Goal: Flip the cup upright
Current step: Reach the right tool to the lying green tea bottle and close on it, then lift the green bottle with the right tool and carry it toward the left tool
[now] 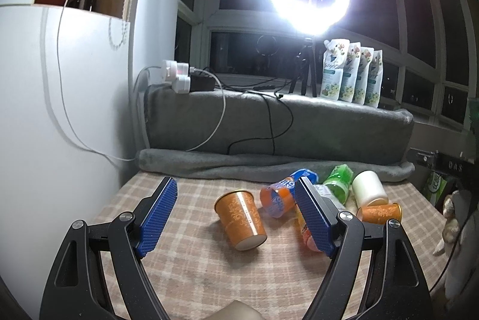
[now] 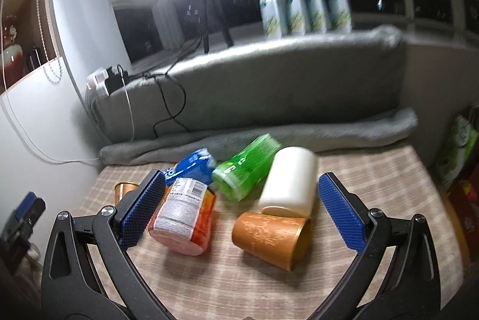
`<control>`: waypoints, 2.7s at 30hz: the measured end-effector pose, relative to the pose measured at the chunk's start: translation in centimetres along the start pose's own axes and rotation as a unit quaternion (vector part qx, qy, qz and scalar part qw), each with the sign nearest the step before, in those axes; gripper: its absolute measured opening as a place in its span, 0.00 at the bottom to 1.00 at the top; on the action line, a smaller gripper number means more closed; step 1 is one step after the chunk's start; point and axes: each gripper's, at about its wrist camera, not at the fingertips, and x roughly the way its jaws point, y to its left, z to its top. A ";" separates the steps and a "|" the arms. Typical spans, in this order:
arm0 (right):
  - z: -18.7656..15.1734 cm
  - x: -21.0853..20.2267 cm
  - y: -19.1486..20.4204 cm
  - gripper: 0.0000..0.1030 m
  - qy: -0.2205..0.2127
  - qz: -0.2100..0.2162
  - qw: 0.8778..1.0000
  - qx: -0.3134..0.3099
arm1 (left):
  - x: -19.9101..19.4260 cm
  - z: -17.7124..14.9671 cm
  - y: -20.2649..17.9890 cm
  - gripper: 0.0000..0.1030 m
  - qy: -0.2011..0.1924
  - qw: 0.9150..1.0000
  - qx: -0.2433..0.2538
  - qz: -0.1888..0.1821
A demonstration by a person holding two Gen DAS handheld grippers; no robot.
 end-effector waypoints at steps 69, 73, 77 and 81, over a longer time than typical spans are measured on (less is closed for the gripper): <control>7.3 28.6 6.4 0.65 0.283 -0.130 0.945 0.103 | 0.8 -2.6 9.5 0.78 0.017 0.996 -0.091 0.012; 8.2 27.4 6.8 0.65 0.263 -0.108 0.953 0.108 | 0.5 -2.5 9.0 0.78 0.015 0.996 -0.086 0.009; 10.0 26.2 7.5 0.65 0.237 -0.083 0.962 0.107 | 0.2 -2.2 8.7 0.78 0.011 0.997 -0.082 0.007; 9.8 22.5 6.1 0.65 0.216 -0.055 0.969 0.108 | -0.2 -1.9 8.2 0.78 0.008 0.997 -0.074 0.007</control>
